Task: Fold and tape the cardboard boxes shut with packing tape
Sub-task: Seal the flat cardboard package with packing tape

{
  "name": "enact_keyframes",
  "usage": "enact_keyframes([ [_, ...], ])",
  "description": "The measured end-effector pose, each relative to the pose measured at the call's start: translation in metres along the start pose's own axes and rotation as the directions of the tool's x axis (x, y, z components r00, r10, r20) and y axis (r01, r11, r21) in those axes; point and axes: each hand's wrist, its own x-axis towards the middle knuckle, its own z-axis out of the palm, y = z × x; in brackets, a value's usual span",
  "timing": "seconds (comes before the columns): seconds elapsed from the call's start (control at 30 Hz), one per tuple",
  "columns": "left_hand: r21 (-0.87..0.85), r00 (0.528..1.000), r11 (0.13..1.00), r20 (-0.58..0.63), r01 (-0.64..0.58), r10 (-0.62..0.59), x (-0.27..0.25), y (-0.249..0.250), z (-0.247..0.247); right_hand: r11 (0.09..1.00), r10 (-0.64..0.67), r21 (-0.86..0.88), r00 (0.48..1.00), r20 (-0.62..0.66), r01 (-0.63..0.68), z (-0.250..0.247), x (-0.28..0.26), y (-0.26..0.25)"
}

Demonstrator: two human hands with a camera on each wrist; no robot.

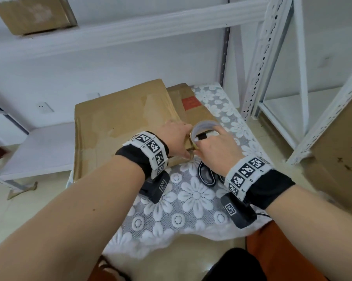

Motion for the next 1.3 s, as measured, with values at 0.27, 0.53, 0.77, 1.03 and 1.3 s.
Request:
enact_keyframes([
  [0.27, -0.022, 0.999, 0.998, -0.007, 0.052, -0.053, -0.008, 0.0, 0.008, 0.999, -0.053, -0.006, 0.993, 0.11, 0.054, -0.006, 0.001, -0.001],
  [0.53, -0.075, 0.995, 0.993, -0.032, 0.092, -0.095, -0.005, -0.001, 0.013, 0.999, -0.017, 0.035, 0.977, 0.211, 0.01, -0.02, 0.011, 0.005],
  [0.77, -0.159, 0.994, 0.983, -0.048, 0.091, -0.1, -0.006, -0.005, 0.016, 0.974, 0.03, 0.212, 0.976, 0.214, -0.077, -0.013, 0.028, 0.009],
  [1.03, -0.111, 0.993, 0.988, -0.029, 0.11, -0.114, -0.008, -0.007, 0.017, 0.98, -0.035, 0.197, 0.943, 0.33, -0.033, -0.009, 0.029, 0.009],
  [1.3, -0.15, 0.985, 0.979, -0.076, 0.14, -0.153, -0.009, -0.006, 0.019, 0.994, -0.016, 0.113, 0.985, 0.171, -0.003, -0.013, 0.028, -0.004],
])
